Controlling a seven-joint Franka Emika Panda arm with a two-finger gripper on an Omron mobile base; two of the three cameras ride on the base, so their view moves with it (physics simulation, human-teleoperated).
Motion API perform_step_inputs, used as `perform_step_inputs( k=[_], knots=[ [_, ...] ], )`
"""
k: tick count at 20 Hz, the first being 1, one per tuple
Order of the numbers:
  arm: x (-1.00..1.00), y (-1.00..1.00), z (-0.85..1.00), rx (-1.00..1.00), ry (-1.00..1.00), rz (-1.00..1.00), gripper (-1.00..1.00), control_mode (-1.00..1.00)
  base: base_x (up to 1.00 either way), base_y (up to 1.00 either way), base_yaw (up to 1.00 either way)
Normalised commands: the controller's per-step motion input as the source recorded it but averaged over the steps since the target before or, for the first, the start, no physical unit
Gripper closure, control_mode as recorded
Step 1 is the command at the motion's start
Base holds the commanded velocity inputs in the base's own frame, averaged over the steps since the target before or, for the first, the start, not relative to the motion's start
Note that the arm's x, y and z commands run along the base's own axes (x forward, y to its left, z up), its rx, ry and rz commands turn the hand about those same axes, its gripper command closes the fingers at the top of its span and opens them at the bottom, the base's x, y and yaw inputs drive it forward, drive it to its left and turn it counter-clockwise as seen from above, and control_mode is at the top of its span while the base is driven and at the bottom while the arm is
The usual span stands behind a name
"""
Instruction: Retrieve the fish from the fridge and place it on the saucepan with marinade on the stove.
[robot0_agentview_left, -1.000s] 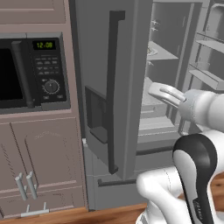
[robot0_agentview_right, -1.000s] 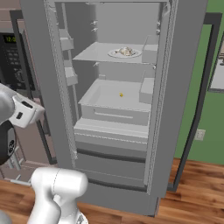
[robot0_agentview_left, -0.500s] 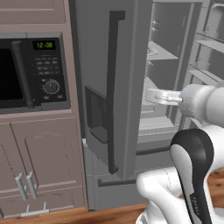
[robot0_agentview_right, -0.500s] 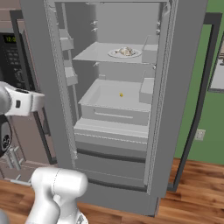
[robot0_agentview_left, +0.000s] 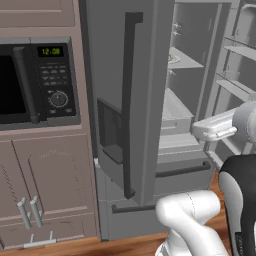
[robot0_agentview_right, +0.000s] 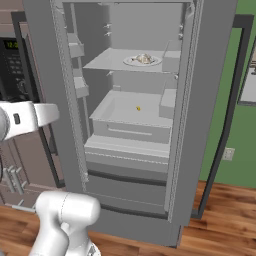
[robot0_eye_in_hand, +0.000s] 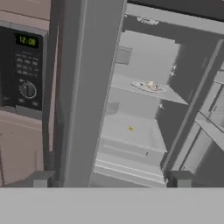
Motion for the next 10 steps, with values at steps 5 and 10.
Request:
perform_step_inputs(
  k=[5, 10],
  knots=[
    [-0.11, -0.54, -0.27, -0.34, -0.12, 0.0, -1.0, -1.0, 0.0, 0.0, 0.0],
    [0.0, -0.03, 0.06, -0.29, -0.14, 0.04, -1.0, -1.0, 0.0, 0.0, 0.0]
  ],
)
